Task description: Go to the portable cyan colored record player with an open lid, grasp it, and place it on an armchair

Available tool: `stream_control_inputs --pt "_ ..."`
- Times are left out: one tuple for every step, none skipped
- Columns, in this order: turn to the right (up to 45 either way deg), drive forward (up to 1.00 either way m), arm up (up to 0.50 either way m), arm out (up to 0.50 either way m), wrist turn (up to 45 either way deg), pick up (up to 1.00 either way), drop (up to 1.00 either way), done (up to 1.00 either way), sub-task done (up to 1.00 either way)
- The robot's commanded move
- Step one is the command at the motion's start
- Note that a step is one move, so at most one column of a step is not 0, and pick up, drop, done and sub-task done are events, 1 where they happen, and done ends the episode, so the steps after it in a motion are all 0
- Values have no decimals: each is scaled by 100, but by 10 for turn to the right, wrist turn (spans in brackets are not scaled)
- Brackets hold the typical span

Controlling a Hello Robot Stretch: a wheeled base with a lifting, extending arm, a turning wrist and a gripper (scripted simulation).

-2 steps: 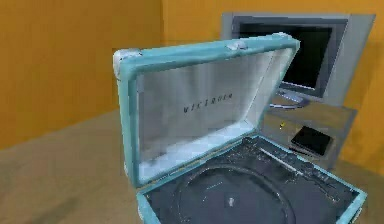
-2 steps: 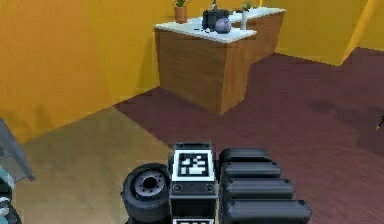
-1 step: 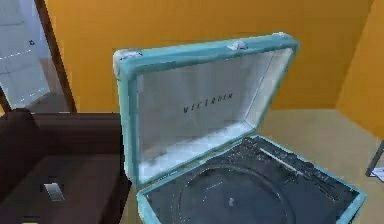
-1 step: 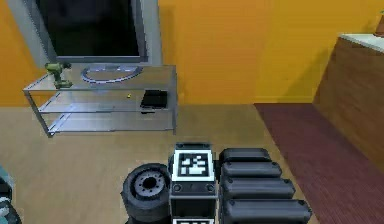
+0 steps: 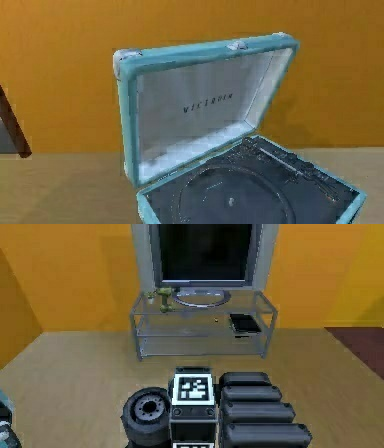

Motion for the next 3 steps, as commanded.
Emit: stream_control_inputs --pt "0 80 0 0 0 0 0 0 0" --pt "-390 0 0 0 0 0 0 0 0" --pt "0 55 0 0 0 0 0 0 0"
